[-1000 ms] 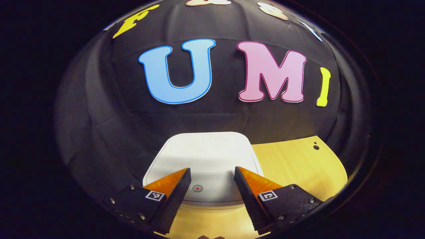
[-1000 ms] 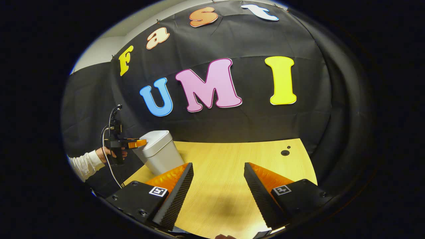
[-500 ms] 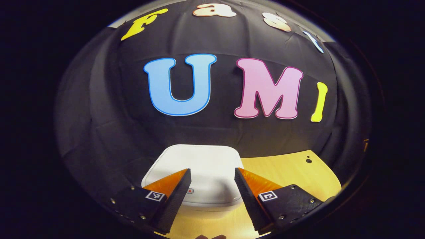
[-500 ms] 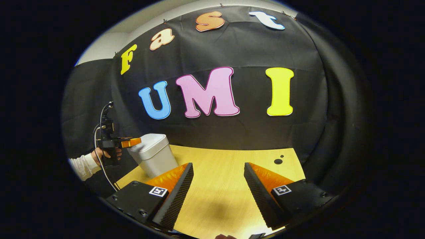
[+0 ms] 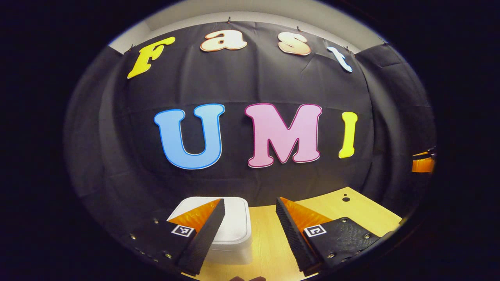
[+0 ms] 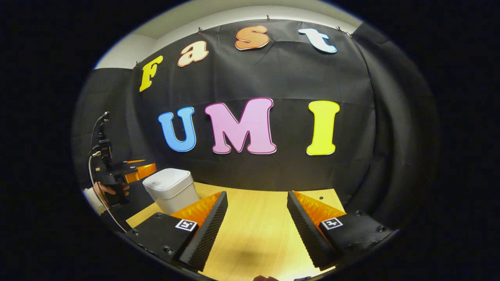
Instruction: Press the lid of the desktop garbage bin to open it, pick up the crumpled paper on the desktop and throw it into the bin, then pick up the pop can on the desktop and drop it into the bin, and finally close the garbage bin lid.
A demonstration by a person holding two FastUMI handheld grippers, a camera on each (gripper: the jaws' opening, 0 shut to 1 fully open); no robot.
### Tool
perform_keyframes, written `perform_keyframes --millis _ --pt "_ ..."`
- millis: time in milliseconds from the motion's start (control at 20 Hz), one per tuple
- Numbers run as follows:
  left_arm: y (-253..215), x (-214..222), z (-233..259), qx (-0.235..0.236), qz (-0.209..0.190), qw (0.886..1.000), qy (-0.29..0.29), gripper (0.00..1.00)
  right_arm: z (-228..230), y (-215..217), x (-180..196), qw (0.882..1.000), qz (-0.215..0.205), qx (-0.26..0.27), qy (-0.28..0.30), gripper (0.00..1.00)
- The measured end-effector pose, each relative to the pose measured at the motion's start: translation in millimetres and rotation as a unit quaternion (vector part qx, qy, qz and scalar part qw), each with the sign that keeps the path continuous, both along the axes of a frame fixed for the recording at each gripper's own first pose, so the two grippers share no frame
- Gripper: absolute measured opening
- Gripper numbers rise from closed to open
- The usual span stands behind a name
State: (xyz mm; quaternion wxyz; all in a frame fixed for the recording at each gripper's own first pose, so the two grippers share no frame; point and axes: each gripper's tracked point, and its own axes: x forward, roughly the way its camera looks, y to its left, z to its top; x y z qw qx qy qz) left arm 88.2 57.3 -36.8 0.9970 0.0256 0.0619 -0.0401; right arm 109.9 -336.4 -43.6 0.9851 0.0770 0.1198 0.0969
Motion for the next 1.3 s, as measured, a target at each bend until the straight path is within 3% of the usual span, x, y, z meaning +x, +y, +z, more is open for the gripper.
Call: perform_keyframes --millis 400,700,1300 --pt "-46 -55 31 -0.016 -0.004 0.999 -0.04 0.87 25 14 -11 0.997 -0.066 -0.006 -0.049 0.99" --pt "-52 -73 43 -0.088 0.013 0.995 -0.046 0.87 38 26 -22 0.993 -0.078 -0.027 -0.083 0.99" --pt "-62 -85 58 -0.06 0.004 0.995 -0.084 0.84 49 15 -32 0.99 -0.089 -0.038 -0.101 1.0"
